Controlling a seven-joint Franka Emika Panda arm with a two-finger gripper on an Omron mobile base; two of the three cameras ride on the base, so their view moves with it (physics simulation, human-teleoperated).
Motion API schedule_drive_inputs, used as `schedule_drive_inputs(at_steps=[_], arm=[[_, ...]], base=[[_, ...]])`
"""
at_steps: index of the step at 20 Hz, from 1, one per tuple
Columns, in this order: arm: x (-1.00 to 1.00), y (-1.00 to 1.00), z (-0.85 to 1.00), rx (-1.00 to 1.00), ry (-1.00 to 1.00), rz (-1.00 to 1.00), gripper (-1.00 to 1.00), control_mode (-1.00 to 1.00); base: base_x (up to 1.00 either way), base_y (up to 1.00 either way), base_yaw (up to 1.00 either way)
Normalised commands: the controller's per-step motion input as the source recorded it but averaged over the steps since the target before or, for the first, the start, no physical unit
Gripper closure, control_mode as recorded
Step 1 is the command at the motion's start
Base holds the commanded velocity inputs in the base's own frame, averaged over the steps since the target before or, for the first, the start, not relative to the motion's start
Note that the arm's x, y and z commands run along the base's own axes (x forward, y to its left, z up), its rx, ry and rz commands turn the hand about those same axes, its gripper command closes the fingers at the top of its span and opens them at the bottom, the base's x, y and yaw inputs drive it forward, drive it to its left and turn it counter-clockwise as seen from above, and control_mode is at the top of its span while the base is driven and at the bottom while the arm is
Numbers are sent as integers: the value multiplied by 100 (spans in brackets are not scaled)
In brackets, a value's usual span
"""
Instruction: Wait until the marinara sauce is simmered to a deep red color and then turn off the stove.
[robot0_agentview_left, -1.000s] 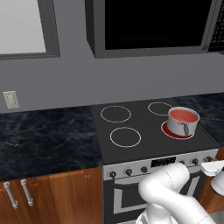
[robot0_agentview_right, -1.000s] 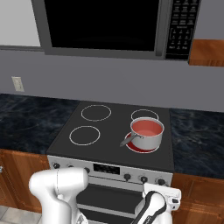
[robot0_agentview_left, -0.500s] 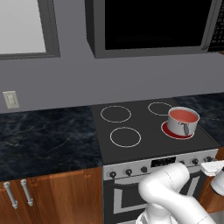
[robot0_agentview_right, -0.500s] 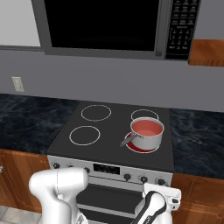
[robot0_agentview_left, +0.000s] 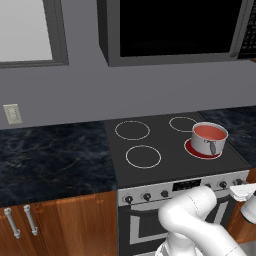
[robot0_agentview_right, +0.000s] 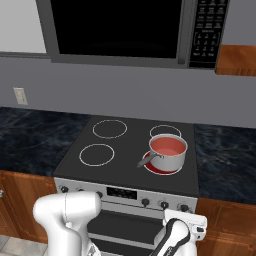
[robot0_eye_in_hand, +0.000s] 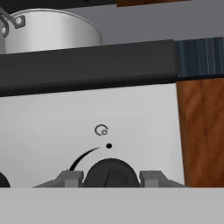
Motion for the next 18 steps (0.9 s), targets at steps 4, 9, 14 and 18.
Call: schedule_drive_inputs(at_steps=[4,9,14,18], arm=[[0,0,0,0,0,0,100,-100],[0,0,0,0,0,0,100,-100],[0,0,0,0,0,0,100,-100],[0,0,0,0,0,0,100,-100]], base=[[0,0,0],[0,0,0],[0,0,0],[0,0,0]])
